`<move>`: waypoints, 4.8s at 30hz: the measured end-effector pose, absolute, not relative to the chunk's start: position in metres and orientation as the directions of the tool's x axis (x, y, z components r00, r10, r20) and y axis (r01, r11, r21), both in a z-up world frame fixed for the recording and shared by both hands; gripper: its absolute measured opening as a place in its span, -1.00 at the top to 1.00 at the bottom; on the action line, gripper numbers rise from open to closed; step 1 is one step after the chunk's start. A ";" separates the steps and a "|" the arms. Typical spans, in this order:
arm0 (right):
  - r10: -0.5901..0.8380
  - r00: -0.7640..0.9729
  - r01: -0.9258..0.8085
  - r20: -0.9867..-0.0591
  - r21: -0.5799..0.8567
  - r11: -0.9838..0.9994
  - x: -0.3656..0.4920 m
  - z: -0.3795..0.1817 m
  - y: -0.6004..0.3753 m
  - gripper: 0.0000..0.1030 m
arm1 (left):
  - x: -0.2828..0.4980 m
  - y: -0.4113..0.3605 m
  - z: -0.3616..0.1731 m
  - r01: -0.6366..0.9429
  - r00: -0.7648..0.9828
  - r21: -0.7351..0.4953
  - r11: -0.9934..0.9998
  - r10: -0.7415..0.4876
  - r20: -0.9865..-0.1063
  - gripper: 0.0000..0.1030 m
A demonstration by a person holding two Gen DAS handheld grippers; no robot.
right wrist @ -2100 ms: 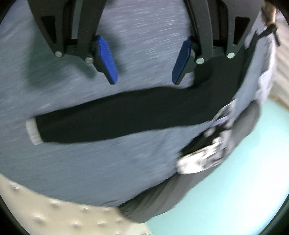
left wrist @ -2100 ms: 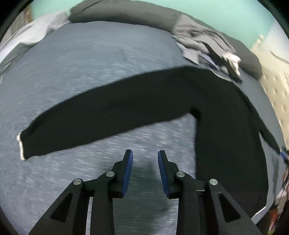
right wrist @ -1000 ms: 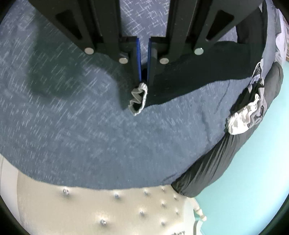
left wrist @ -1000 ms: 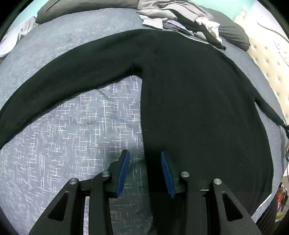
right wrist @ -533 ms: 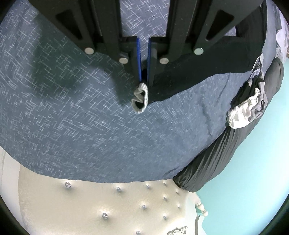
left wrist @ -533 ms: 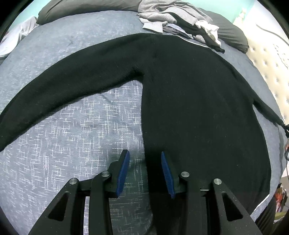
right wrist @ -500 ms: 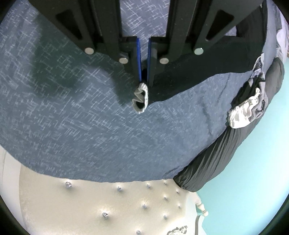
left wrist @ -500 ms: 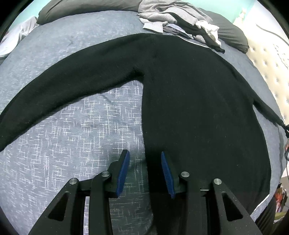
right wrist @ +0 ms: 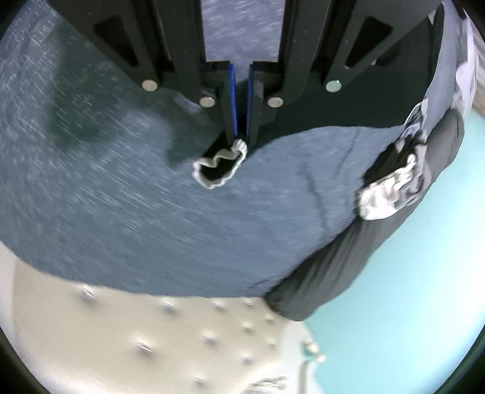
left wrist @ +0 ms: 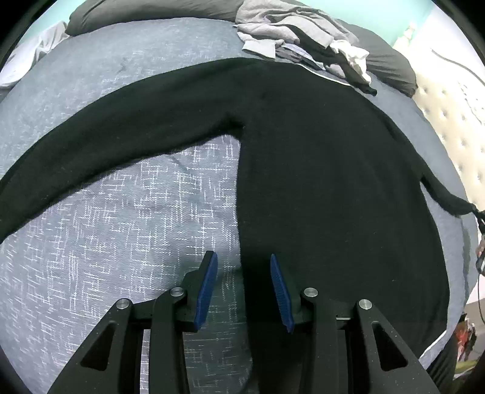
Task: Fold clothes
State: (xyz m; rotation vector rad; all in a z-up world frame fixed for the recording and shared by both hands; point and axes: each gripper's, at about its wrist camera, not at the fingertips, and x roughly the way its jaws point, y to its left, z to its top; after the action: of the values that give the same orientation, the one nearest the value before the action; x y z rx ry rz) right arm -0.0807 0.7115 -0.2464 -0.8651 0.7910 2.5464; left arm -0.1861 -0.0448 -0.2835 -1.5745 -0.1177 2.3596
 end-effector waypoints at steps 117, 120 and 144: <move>-0.579 -0.667 0.086 -0.469 0.723 -0.686 -0.065 -0.313 0.351 0.06 | -0.130 0.019 -0.298 -0.371 -0.221 -0.323 -0.870 0.421 -0.880 0.68; -0.580 -0.665 0.090 -0.470 0.721 -0.687 -0.065 -0.313 0.350 0.06 | -0.124 0.020 -0.292 -0.402 -0.229 -0.305 -0.864 0.417 -0.880 0.97; -0.576 -0.665 0.070 -0.476 0.729 -0.681 -0.069 -0.319 0.354 0.06 | -0.171 0.048 -0.255 -0.389 -0.260 -0.304 -0.869 0.421 -0.869 0.97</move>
State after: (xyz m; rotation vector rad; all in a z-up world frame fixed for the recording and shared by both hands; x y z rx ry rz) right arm -0.0686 0.3544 -0.3185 -1.3007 1.2581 3.0278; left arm -0.1713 0.0482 -0.2555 -1.4998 -0.0383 2.1547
